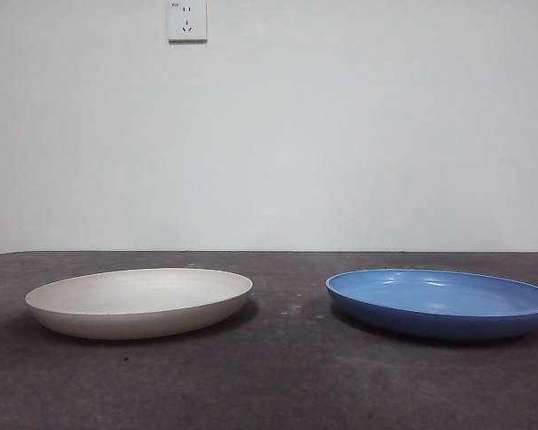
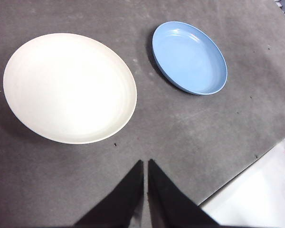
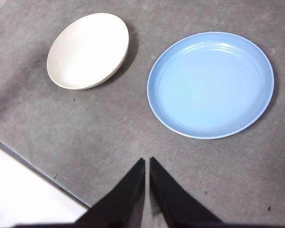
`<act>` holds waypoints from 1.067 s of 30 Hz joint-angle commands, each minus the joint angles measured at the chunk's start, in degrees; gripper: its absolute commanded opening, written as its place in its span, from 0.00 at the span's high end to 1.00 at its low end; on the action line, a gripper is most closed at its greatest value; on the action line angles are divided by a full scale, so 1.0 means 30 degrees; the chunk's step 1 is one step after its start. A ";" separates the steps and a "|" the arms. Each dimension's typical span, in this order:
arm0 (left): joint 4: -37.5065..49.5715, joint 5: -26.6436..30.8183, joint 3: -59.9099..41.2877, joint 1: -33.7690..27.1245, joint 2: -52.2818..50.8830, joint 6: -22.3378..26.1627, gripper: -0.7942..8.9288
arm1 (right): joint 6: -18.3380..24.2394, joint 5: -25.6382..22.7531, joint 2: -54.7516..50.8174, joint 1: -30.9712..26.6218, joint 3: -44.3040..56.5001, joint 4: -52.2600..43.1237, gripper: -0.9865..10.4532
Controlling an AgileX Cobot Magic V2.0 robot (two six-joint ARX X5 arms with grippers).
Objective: Pick up the white plate, put it on the blue plate, put it on desk
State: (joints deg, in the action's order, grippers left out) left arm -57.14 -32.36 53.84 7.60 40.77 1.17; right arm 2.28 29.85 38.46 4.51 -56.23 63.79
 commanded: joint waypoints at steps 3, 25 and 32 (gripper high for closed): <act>0.0481 -0.0080 0.0364 0.0044 0.0131 0.0372 0.85 | 0.0313 0.0044 0.0138 0.0080 -0.0372 -0.0240 0.89; 0.1100 0.1668 0.0364 0.0051 0.1180 -0.0772 0.40 | 0.0087 -0.0022 0.0138 0.0080 -0.0372 -0.0248 0.52; 0.3264 0.3009 0.0386 0.0051 0.3570 -0.1770 0.41 | 0.0015 -0.0022 0.0138 0.0080 -0.0372 -0.0255 0.53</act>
State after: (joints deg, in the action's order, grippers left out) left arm -48.56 -23.73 53.87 7.64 50.39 -2.57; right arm 2.57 29.80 38.46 4.51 -56.23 63.61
